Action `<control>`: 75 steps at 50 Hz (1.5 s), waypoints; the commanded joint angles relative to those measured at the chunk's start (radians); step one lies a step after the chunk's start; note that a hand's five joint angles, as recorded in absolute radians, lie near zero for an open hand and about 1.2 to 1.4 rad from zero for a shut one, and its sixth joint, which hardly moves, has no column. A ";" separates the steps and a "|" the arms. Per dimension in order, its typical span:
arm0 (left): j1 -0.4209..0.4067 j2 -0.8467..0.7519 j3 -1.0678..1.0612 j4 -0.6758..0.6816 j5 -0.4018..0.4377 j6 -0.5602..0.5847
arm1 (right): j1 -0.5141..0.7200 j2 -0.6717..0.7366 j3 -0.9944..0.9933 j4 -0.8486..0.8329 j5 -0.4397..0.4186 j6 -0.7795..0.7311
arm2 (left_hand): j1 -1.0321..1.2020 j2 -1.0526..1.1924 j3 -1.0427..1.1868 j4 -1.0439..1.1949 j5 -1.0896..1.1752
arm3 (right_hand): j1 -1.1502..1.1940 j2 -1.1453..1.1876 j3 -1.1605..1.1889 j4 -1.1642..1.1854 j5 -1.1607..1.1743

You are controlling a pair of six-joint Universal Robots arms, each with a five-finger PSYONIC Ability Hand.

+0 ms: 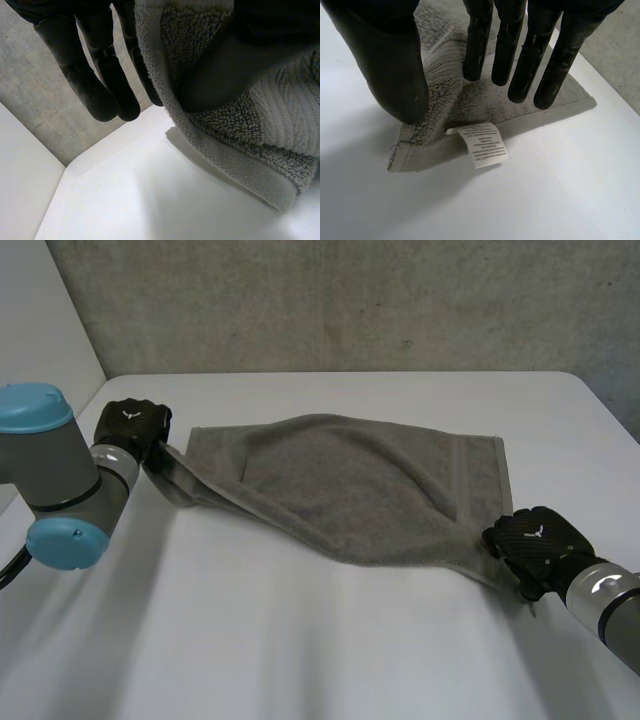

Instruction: Fold the towel.

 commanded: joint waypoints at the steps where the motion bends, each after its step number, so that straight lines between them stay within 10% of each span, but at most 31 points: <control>1: 0.000 0.005 -0.005 0.000 0.001 -0.002 | 0.001 -0.058 0.051 -0.001 -0.022 -0.002 | -0.038 -0.117 -0.151 -0.129 -0.261 | -0.123 -0.148 -0.123 -0.112 -0.088; 34: -0.015 0.004 -0.012 -0.002 0.001 -0.003 | 0.013 -0.017 0.130 -0.178 0.022 0.001 | -0.038 -0.117 -0.151 -0.129 -0.261 | -0.114 -0.139 -0.115 -0.103 -0.079; 58: -0.025 0.051 -0.041 -0.021 0.002 0.000 | -0.007 -0.032 0.024 -0.164 0.116 0.069 | -0.038 -0.117 -0.151 -0.129 -0.261 | 0.772 0.746 0.771 0.782 0.806; 75: 0.024 0.442 -0.242 -0.121 0.001 0.003 | -0.183 -0.331 -0.227 0.374 0.021 0.103 | -0.038 -0.117 -0.151 -0.129 -0.261 | 0.772 0.746 0.771 0.782 0.806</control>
